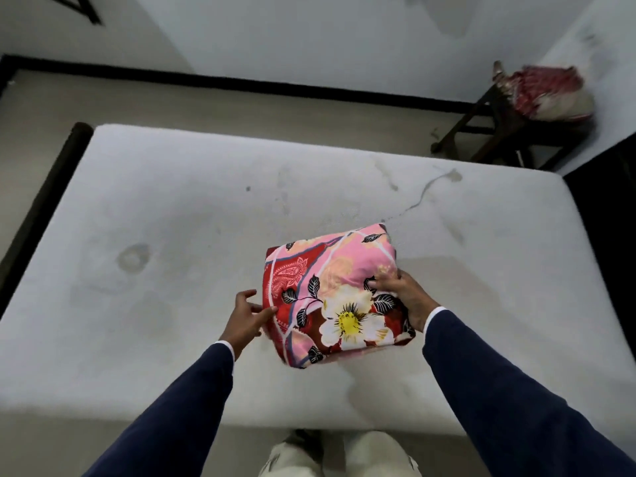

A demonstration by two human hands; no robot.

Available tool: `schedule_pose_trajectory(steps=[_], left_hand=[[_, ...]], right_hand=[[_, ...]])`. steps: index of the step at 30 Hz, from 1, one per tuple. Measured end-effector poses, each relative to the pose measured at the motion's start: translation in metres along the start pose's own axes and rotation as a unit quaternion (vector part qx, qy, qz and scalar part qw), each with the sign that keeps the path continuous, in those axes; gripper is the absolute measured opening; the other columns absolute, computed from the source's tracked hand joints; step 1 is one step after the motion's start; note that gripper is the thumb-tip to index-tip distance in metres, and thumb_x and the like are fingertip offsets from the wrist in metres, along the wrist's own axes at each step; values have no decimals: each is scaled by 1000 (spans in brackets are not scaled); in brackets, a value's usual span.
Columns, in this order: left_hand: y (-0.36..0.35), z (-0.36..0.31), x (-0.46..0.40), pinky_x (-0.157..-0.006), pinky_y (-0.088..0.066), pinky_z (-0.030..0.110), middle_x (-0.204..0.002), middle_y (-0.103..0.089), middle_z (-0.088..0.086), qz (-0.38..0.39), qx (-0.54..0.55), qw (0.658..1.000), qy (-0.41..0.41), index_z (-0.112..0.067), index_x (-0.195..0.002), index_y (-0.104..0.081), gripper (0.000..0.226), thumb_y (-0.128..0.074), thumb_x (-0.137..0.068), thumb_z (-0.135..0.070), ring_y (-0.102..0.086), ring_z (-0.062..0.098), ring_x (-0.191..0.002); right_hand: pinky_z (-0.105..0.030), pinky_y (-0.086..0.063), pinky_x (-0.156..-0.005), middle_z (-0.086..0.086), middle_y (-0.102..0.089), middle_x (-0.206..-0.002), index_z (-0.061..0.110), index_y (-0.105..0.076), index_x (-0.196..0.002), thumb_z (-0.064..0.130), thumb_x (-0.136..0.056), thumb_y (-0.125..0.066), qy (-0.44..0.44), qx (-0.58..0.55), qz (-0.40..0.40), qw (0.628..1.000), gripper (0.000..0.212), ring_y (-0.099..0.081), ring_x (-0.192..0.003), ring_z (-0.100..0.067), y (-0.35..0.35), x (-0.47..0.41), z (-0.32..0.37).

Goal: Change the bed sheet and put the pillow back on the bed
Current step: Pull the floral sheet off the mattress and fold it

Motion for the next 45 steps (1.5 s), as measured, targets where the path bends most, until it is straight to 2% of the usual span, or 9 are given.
schedule_pose_trajectory(steps=[4,12,17,19,24,28,33,37,45], left_hand=[[-29,-63,12,-105,-45,40,-148,-41,4,50,-169,968,-180,-24,-147,-34,83,-80,-80,-40,-49,19,-128],[-213,-210,113,-124,-19,39,-167,-5,-8,178,-407,727,-523,-36,-158,-8,124,-74,-61,-76,-8,13,-154],[-290,-233,175,-119,-31,40,-166,-16,-2,142,-395,706,-570,-31,-160,-9,109,-62,-74,-73,-25,18,-150],[-316,-240,196,-105,-44,33,-159,-31,-8,139,-383,707,-578,-36,-155,-22,95,-71,-77,-57,-47,16,-134],[-389,-254,224,-70,-49,13,-95,-69,-12,178,-163,873,-424,-24,-116,-61,28,-60,-89,-15,-67,19,-94],[-464,-239,244,-68,-58,33,-95,-74,12,259,-8,941,-217,-10,-103,-68,27,-52,-88,7,-72,30,-88],[-564,-226,300,-63,-56,32,-84,-75,11,354,-16,918,-181,-7,-107,-66,29,-51,-89,9,-73,28,-79],[-642,-212,351,-71,-62,39,-96,-77,14,443,-68,872,-195,-12,-108,-68,29,-54,-91,6,-75,29,-85],[-801,-177,436,-70,-60,38,-89,-76,14,572,-141,787,-186,-8,-102,-69,26,-53,-92,9,-72,35,-90]], right_hand=[[-40,-61,-73,-20,-75,-100,4,-64,-114,-1,-83,-71,38,-42,-60,997,32,-73,-82,-34,12,35,27],[-39,-59,-76,-19,-71,-89,3,-67,-96,-2,-90,-63,119,-194,-163,960,9,-71,-78,-31,88,138,62],[-42,-51,-92,-12,-70,-69,11,-73,-53,1,-93,-59,105,-287,-181,935,44,-65,-76,-27,152,217,66],[-42,-52,-96,-14,-71,-77,7,-74,-70,5,-92,-61,112,-306,-164,931,26,-66,-83,-28,176,244,59],[-33,-60,-72,-12,-68,-98,9,-65,-110,18,-95,-63,182,-291,-155,926,17,-67,-84,-21,254,301,40],[-38,-51,-101,-3,-58,-135,27,-53,-130,45,-88,-68,216,-49,-322,920,49,-62,-115,-16,339,351,-2],[-37,-31,-117,4,-38,-152,31,-35,-151,55,-94,-52,203,144,-384,889,65,-38,-139,-16,391,388,-84],[-31,-36,-112,0,-38,-153,34,-38,-150,10,-90,-65,162,91,-440,879,70,-38,-140,-17,435,431,-150],[-38,-43,-103,-7,-57,-124,19,-60,-126,33,-97,-60,27,109,-652,750,33,-56,-118,-22,529,584,-243]])
Point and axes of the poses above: each hand's wrist, its own x-axis away from the middle knuckle, its own y-axis out of the back of the hand, z = x × y, the point moved 5 cm from there along -x, towards the middle knuckle
